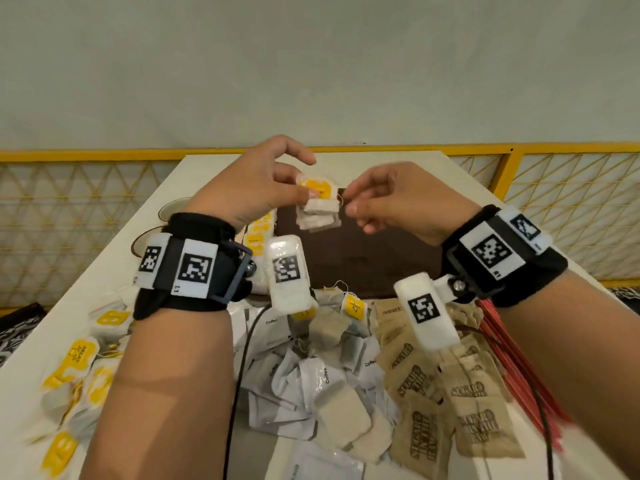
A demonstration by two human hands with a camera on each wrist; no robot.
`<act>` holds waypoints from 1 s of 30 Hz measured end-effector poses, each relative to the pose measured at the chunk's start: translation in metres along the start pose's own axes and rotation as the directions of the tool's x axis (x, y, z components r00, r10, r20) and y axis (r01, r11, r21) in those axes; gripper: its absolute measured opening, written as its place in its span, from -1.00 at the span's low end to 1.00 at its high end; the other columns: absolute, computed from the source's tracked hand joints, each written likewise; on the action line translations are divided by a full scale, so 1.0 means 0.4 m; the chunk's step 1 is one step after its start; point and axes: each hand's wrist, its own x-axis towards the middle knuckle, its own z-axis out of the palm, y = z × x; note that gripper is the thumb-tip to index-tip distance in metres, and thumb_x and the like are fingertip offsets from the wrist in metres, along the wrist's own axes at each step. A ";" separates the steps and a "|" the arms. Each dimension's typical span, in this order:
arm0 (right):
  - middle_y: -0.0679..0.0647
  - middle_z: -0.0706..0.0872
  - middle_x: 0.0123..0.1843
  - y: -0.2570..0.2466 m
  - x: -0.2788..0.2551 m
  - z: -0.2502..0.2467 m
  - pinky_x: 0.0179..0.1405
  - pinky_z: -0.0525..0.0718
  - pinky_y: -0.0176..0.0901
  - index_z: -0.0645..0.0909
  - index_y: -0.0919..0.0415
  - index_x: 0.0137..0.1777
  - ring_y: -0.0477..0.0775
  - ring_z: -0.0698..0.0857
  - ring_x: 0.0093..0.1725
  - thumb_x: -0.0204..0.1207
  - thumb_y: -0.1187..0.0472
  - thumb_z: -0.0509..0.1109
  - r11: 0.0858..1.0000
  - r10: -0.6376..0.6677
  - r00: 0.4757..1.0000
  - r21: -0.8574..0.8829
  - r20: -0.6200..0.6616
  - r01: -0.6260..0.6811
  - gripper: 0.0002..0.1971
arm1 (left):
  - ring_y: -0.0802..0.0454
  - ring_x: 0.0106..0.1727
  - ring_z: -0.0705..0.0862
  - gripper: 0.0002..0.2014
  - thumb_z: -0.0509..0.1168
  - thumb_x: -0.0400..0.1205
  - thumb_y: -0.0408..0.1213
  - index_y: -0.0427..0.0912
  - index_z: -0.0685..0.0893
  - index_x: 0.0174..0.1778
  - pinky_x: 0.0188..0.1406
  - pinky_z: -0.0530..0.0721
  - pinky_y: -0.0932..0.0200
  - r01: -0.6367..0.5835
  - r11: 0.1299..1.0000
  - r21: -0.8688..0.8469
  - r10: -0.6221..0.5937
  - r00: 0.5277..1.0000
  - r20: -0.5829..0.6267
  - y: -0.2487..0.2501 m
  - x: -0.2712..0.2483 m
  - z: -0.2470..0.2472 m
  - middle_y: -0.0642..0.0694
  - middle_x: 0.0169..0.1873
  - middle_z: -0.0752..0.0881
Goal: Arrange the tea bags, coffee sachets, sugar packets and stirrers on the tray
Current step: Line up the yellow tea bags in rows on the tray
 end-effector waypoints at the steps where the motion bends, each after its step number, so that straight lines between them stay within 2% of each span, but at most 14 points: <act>1: 0.06 0.77 -0.23 0.017 -0.005 -0.002 -0.29 0.75 -0.25 0.69 0.22 0.04 -0.08 0.72 -0.33 0.44 0.34 0.52 0.975 0.038 0.996 -0.222 0.076 -0.020 -0.82 | 0.12 -0.36 0.62 -0.66 0.47 0.46 -0.50 -0.01 0.62 0.00 -0.07 0.55 0.14 0.007 1.000 -0.010 -0.007 0.999 -0.037 -0.001 -0.006 -0.019 -0.05 -0.39 0.65; 3: -0.06 0.79 -0.15 0.062 -0.017 0.006 -0.13 0.76 -0.18 0.71 0.08 0.03 -0.09 0.75 -0.21 0.42 0.22 0.55 0.820 0.187 0.949 -0.572 0.255 -0.008 -0.80 | 0.16 -0.39 0.64 -0.68 0.48 0.45 -0.49 -0.03 0.63 -0.01 -0.15 0.58 0.25 0.013 1.000 -0.022 -0.016 0.993 -0.120 -0.004 -0.018 -0.058 0.00 -0.43 0.66; 5: -0.09 0.78 -0.08 0.100 -0.031 0.025 -0.11 0.68 -0.35 0.70 0.07 0.06 -0.25 0.72 -0.18 0.39 0.20 0.58 0.745 0.272 0.895 -0.666 0.354 0.037 -0.75 | 0.27 -0.46 0.65 -0.70 0.48 0.45 -0.45 -0.06 0.63 0.01 -0.31 0.58 0.42 0.013 1.000 -0.002 -0.013 0.980 -0.198 -0.002 -0.034 -0.093 0.07 -0.50 0.69; 6: -0.08 0.77 -0.03 0.111 -0.037 0.034 -0.18 0.61 -0.48 0.70 0.10 0.08 -0.35 0.68 -0.22 0.39 0.19 0.59 0.739 0.266 0.891 -0.671 0.367 0.056 -0.73 | 0.29 -0.47 0.65 -0.70 0.49 0.45 -0.42 -0.07 0.63 0.03 -0.38 0.58 0.47 0.012 1.000 0.003 -0.011 0.974 -0.225 -0.003 -0.042 -0.106 0.08 -0.51 0.71; 8: -0.05 0.74 0.01 0.122 -0.044 0.042 -0.31 0.52 -0.57 0.70 0.12 0.10 -0.48 0.60 -0.32 0.38 0.16 0.60 0.741 0.223 0.904 -0.666 0.365 0.086 -0.70 | 0.29 -0.47 0.67 -0.70 0.49 0.45 -0.40 -0.08 0.64 0.04 -0.43 0.59 0.47 0.009 1.000 -0.015 -0.013 0.968 -0.252 -0.003 -0.056 -0.124 0.07 -0.49 0.75; 11: -0.06 0.70 -0.04 0.124 -0.047 0.044 -0.37 0.48 -0.58 0.72 0.09 0.00 -0.48 0.57 -0.36 0.39 0.12 0.59 0.739 0.214 0.895 -0.665 0.391 0.113 -0.78 | 0.26 -0.46 0.69 -0.74 0.47 0.47 -0.44 -0.07 0.65 -0.01 -0.39 0.64 0.42 0.009 0.999 -0.045 -0.020 0.967 -0.256 -0.011 -0.061 -0.135 0.07 -0.48 0.77; 13: -0.10 0.70 -0.16 0.120 -0.043 0.043 -0.39 0.51 -0.56 0.68 0.08 -0.08 -0.43 0.59 -0.40 0.43 0.17 0.56 0.744 0.240 0.879 -0.660 0.413 0.106 -0.88 | 0.23 -0.44 0.69 -0.75 0.47 0.47 -0.45 -0.04 0.65 -0.06 -0.26 0.67 0.34 0.012 0.999 -0.048 -0.024 0.969 -0.246 -0.017 -0.057 -0.134 0.06 -0.49 0.76; 15: -0.06 0.72 -0.25 0.103 -0.036 0.035 -0.33 0.59 -0.48 0.65 0.11 -0.12 -0.32 0.63 -0.40 0.46 0.21 0.53 0.768 0.267 0.851 -0.633 0.453 0.096 -0.91 | 0.20 -0.42 0.68 -0.76 0.49 0.45 -0.42 -0.03 0.66 -0.07 -0.09 0.66 0.19 0.019 0.999 -0.041 -0.028 0.972 -0.232 -0.023 -0.051 -0.132 0.04 -0.50 0.74; 17: 0.09 0.75 -0.20 0.067 -0.026 0.019 -0.23 0.70 -0.30 0.66 0.16 -0.09 -0.20 0.69 -0.32 0.49 0.26 0.50 0.800 0.286 0.823 -0.596 0.490 0.077 -0.93 | 0.13 -0.36 0.68 -0.76 0.51 0.43 -0.39 -0.02 0.67 -0.09 0.02 0.66 0.07 0.031 0.999 -0.037 -0.039 0.974 -0.225 -0.027 -0.047 -0.130 0.01 -0.44 0.73; 19: 0.19 0.76 -0.12 0.019 -0.019 0.011 -0.21 0.75 -0.23 0.67 0.20 -0.03 -0.10 0.73 -0.25 0.51 0.33 0.46 0.838 0.280 0.805 -0.543 0.523 0.061 -0.92 | 0.08 -0.32 0.67 -0.77 0.53 0.42 -0.37 -0.02 0.68 -0.11 0.09 0.66 0.00 0.042 0.999 -0.024 -0.046 0.974 -0.220 -0.030 -0.044 -0.127 0.00 -0.43 0.73; 23: 0.16 0.77 -0.09 -0.063 -0.005 0.048 -0.21 0.75 -0.25 0.69 0.23 0.06 -0.07 0.77 -0.20 0.49 0.43 0.44 0.918 0.230 0.714 -0.390 0.661 0.065 -0.81 | 0.04 -0.27 0.66 -0.77 0.54 0.42 -0.36 0.00 0.69 -0.12 0.04 0.64 0.02 0.055 0.999 -0.003 -0.054 0.974 -0.219 -0.034 -0.041 -0.125 -0.05 -0.36 0.70; 25: 0.15 0.76 -0.09 -0.077 0.007 0.086 -0.19 0.76 -0.26 0.67 0.24 0.11 -0.04 0.76 -0.17 0.48 0.46 0.43 0.942 0.232 0.672 -0.334 0.703 0.024 -0.76 | 0.05 -0.29 0.66 -0.77 0.53 0.42 -0.39 -0.01 0.69 -0.13 -0.05 0.62 0.08 0.058 0.998 -0.009 -0.059 0.974 -0.219 -0.035 -0.039 -0.125 -0.04 -0.38 0.70; 28: 0.13 0.76 -0.15 -0.052 0.030 0.142 -0.13 0.78 -0.25 0.64 0.30 0.24 0.02 0.76 -0.19 0.48 0.46 0.44 0.916 0.314 0.689 -0.400 0.653 -0.039 -0.68 | 0.14 -0.37 0.68 -0.77 0.52 0.43 -0.40 -0.04 0.68 -0.12 -0.13 0.61 0.17 0.063 0.998 -0.018 -0.065 0.973 -0.222 -0.035 -0.040 -0.128 0.05 -0.46 0.73; 30: 0.18 0.79 -0.12 -0.019 0.042 0.172 -0.09 0.78 -0.23 0.61 0.30 0.32 0.05 0.77 -0.21 0.49 0.41 0.46 0.836 0.378 0.725 -0.548 0.576 0.000 -0.62 | 0.17 -0.39 0.69 -0.78 0.51 0.43 -0.41 -0.05 0.68 -0.11 -0.14 0.60 0.18 0.064 0.998 -0.021 -0.067 0.974 -0.218 -0.036 -0.041 -0.128 0.05 -0.47 0.76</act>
